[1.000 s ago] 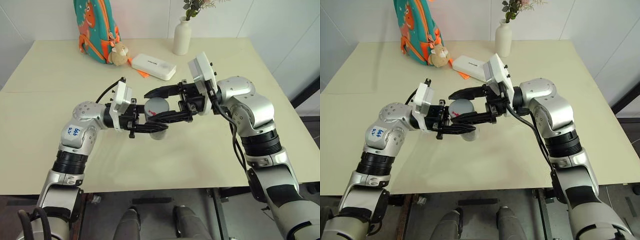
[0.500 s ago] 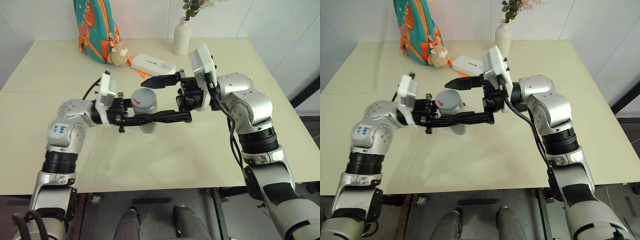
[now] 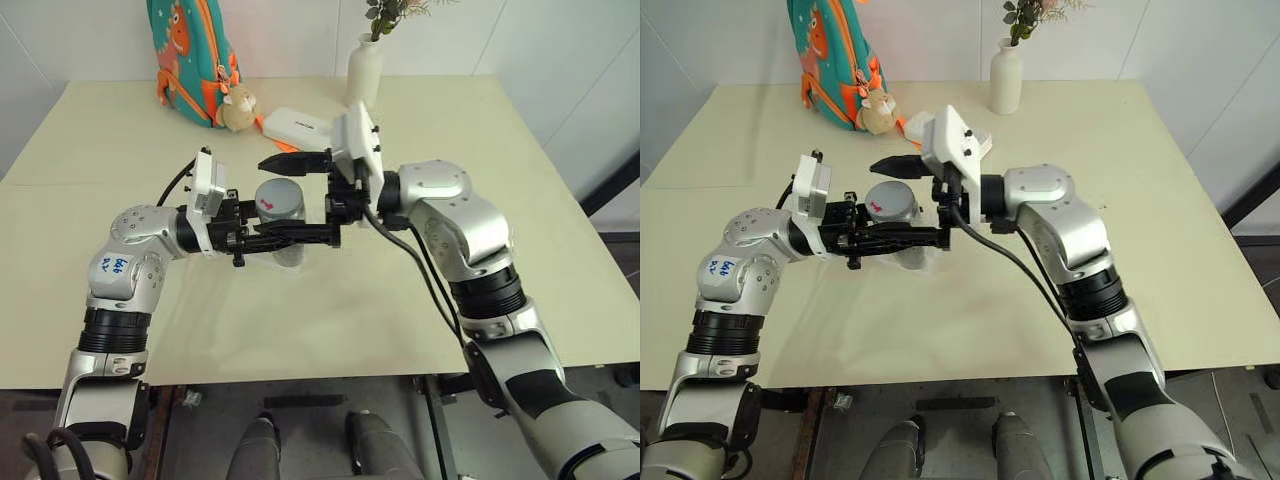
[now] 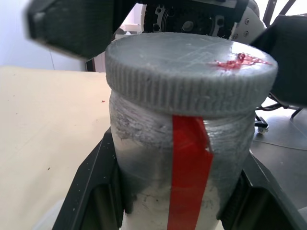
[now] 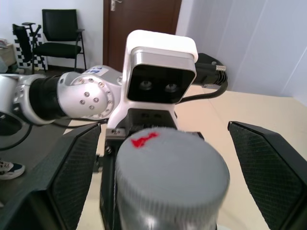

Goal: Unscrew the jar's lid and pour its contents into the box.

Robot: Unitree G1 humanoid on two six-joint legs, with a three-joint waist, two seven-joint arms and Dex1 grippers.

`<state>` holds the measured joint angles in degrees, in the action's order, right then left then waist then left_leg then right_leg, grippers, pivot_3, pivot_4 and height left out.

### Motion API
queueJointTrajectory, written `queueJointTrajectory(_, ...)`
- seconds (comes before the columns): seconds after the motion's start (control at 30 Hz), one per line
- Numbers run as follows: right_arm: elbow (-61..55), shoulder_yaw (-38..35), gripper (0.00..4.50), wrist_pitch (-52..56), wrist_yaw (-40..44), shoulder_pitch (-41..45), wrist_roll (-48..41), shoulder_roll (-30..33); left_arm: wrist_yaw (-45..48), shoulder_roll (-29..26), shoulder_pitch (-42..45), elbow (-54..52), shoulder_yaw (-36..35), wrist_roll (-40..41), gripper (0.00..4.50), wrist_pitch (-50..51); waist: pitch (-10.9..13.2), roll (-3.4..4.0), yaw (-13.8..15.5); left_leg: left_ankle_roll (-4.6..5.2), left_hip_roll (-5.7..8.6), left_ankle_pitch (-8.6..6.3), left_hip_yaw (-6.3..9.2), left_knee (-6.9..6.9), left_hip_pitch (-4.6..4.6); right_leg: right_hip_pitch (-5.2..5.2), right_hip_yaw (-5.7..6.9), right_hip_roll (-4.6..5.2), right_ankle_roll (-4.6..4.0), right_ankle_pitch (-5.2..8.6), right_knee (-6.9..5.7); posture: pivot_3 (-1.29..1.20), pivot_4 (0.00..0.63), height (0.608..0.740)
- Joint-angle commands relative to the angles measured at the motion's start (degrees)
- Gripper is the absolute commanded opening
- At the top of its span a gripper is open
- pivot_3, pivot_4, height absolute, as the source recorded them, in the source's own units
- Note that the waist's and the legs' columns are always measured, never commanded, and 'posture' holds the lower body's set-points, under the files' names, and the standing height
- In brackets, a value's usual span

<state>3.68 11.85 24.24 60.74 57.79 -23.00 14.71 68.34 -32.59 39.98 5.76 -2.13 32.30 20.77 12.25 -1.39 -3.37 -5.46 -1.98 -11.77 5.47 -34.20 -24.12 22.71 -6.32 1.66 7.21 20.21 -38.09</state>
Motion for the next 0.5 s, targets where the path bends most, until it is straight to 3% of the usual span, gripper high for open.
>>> queueJointTrajectory(0.03,-0.6,-0.3,4.47,0.1,-2.6,1.6,1.1,-0.9,-0.1,-0.1,0.3,-1.5,-0.4,0.1,1.96,0.1,0.0,0.00,0.0,0.00,0.00,0.00,0.00,0.00,0.00,0.00,0.00,0.00,0.00,0.00,0.00,0.00,0.150,0.740)
queueJointTrajectory(0.2,0.8,-1.7,4.47,-0.1,-3.7,2.7,1.5,-0.3,0.0,-0.3,-0.3,-1.9,-0.7,0.3,1.96,0.4,0.0,0.00,-0.1,-0.02,0.00,0.01,0.02,0.01,0.00,0.00,0.01,0.00,0.00,0.00,-0.01,0.00,0.150,0.740)
queueJointTrajectory(0.5,1.3,-5.6,4.47,1.1,-1.9,2.8,-0.4,6.8,-0.6,-1.0,-1.3,-2.5,-1.3,0.5,1.96,0.4,0.0,0.00,0.0,-0.02,0.00,0.01,0.03,0.03,0.00,0.00,0.03,0.00,0.00,0.00,0.01,0.00,0.150,0.740)
